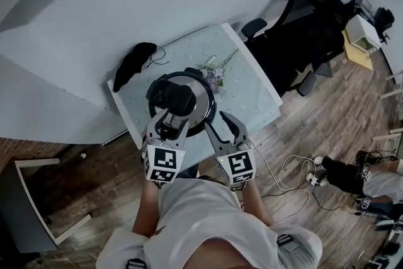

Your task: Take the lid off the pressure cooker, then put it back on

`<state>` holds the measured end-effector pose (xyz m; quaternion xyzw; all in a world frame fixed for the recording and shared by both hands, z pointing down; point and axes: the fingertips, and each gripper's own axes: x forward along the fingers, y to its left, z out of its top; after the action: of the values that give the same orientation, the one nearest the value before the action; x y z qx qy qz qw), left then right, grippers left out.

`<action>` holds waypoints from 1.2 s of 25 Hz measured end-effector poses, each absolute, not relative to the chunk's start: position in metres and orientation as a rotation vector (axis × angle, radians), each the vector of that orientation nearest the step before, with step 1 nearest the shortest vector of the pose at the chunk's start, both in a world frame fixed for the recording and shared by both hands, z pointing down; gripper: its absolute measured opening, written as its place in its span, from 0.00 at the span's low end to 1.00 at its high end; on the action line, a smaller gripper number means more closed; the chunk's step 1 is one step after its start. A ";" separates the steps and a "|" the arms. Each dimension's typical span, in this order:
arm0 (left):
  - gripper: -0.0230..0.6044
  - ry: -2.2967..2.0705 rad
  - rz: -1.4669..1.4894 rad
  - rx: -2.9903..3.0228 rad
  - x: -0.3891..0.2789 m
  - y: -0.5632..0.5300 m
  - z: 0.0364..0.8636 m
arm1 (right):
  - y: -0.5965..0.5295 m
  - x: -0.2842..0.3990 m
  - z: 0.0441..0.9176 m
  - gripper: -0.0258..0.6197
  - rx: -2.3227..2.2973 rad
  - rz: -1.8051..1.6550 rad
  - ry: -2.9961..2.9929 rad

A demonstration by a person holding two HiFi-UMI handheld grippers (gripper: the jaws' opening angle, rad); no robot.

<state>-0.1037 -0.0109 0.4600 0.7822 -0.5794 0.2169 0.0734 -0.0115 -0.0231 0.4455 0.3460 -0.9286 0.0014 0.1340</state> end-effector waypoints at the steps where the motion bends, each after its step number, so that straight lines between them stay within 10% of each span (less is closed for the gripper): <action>1: 0.43 -1.729 0.659 2.343 -0.105 -0.015 0.462 | -0.027 -0.013 0.447 0.34 0.999 0.008 -2.687; 30: 0.53 -1.475 0.769 2.095 -0.103 -0.092 0.532 | -0.102 -0.041 0.482 0.35 0.849 0.044 -2.595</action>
<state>-0.1026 -0.0919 0.5323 0.7619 -0.5364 0.2798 0.2313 -0.0410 -0.1023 0.4819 0.3043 -0.9303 0.0159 0.2042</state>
